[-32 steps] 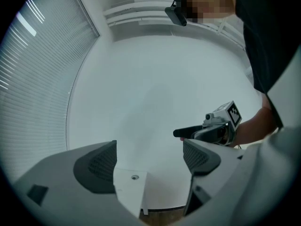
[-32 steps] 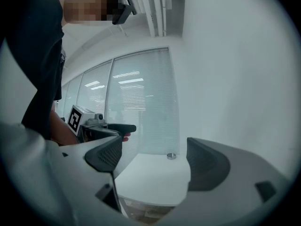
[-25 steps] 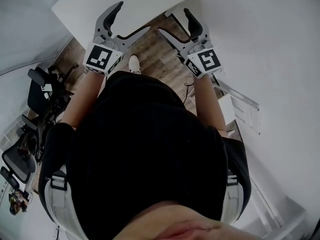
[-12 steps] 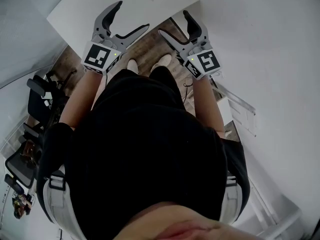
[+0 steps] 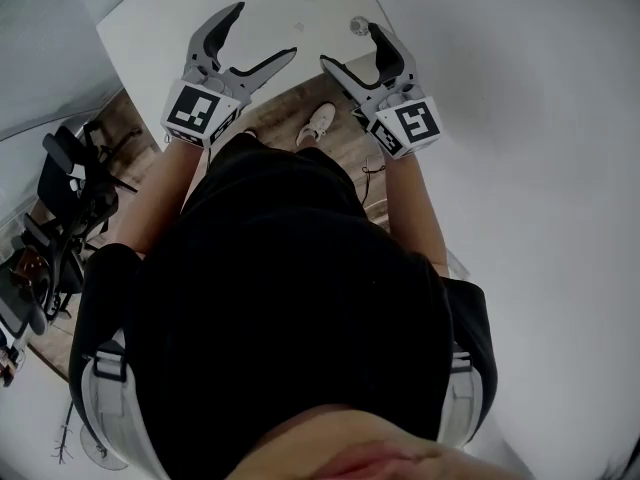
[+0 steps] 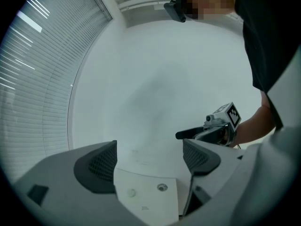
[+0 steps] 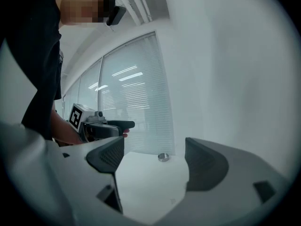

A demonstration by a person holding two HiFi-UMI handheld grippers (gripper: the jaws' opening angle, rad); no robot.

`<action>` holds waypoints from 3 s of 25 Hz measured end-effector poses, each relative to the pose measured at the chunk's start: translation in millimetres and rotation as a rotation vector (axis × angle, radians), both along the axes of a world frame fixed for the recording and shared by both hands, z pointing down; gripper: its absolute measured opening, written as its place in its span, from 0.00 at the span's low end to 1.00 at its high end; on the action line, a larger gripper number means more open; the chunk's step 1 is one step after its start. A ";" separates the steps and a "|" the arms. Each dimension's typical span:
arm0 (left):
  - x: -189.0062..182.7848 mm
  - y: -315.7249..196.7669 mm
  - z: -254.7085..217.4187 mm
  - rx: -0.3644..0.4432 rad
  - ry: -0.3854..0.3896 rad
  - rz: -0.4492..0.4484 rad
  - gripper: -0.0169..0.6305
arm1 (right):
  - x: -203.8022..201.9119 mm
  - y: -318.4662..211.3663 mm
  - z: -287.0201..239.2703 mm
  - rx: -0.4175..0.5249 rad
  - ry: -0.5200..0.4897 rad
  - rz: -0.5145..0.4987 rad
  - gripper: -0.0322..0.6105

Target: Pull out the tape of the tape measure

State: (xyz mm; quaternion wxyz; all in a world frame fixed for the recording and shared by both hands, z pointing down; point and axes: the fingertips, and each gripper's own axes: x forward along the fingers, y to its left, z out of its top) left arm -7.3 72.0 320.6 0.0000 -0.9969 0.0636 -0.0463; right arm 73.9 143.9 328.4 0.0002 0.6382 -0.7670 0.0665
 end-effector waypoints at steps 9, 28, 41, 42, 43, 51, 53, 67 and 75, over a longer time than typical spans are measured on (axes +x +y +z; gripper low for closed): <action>40.8 -30.1 32.9 -0.016 -0.061 -0.151 0.70 | 45.7 -50.1 45.8 -0.046 -0.042 -0.172 0.63; 83.9 -80.0 134.4 -0.081 -0.210 -0.170 0.70 | 85.5 -103.6 127.1 -0.195 -0.099 -0.221 0.58; 109.9 -118.6 215.8 -0.151 -0.321 -0.070 0.70 | 89.7 -144.4 178.9 -0.312 -0.087 -0.182 0.56; 109.3 -119.9 218.9 -0.153 -0.324 -0.063 0.70 | 88.5 -148.3 180.7 -0.316 -0.082 -0.182 0.56; 107.8 -122.2 222.8 -0.155 -0.327 -0.056 0.70 | 86.7 -153.5 182.9 -0.320 -0.076 -0.183 0.56; 103.5 -136.9 245.3 -0.171 -0.329 -0.029 0.69 | 79.2 -185.5 192.6 -0.321 -0.046 -0.238 0.56; 106.0 -142.7 252.5 -0.173 -0.341 -0.035 0.68 | 78.7 -191.0 197.7 -0.330 -0.040 -0.258 0.56; 140.0 -135.2 347.2 -0.130 -0.540 0.002 0.59 | 79.2 -186.0 264.0 -0.406 -0.081 -0.350 0.53; 151.7 -141.5 379.0 -0.185 -0.575 0.034 0.56 | 77.9 -185.8 288.4 -0.457 -0.111 -0.371 0.53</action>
